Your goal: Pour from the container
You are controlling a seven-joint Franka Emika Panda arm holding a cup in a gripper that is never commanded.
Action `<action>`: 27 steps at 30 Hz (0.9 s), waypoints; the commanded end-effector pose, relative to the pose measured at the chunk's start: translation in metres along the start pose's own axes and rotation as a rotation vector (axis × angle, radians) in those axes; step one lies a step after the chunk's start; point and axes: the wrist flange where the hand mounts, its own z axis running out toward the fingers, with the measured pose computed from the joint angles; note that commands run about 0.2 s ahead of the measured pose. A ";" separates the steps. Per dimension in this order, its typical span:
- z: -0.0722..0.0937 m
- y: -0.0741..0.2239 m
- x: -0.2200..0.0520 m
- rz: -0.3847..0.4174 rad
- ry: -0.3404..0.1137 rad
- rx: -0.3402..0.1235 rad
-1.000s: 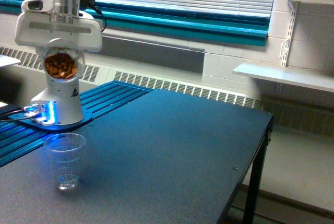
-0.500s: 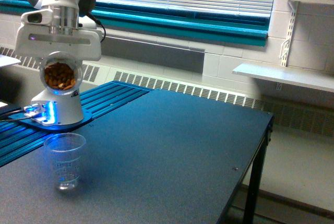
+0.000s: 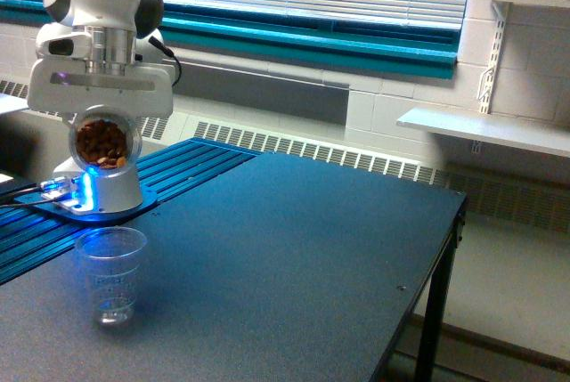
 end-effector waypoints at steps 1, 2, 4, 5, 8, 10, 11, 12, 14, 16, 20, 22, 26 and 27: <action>0.006 -0.003 -0.003 0.007 -0.005 -0.012; 0.007 -0.003 -0.003 0.010 -0.008 -0.014; 0.010 -0.003 -0.004 0.009 -0.013 -0.019; 0.011 -0.002 -0.004 0.011 -0.015 -0.023; 0.015 -0.003 -0.005 0.014 -0.022 -0.029; 0.016 -0.003 -0.005 0.013 -0.025 -0.034; 0.018 -0.003 -0.005 0.010 -0.027 -0.038; 0.019 -0.003 -0.006 0.008 -0.030 -0.042; 0.021 -0.003 -0.006 0.005 -0.033 -0.047; 0.022 -0.003 -0.006 0.007 -0.036 -0.052; 0.026 -0.004 -0.006 0.005 -0.040 -0.059; 0.028 -0.005 -0.007 0.001 -0.044 -0.064; 0.031 -0.006 -0.009 -0.003 -0.055 -0.071; 0.031 -0.007 -0.008 -0.002 -0.057 -0.072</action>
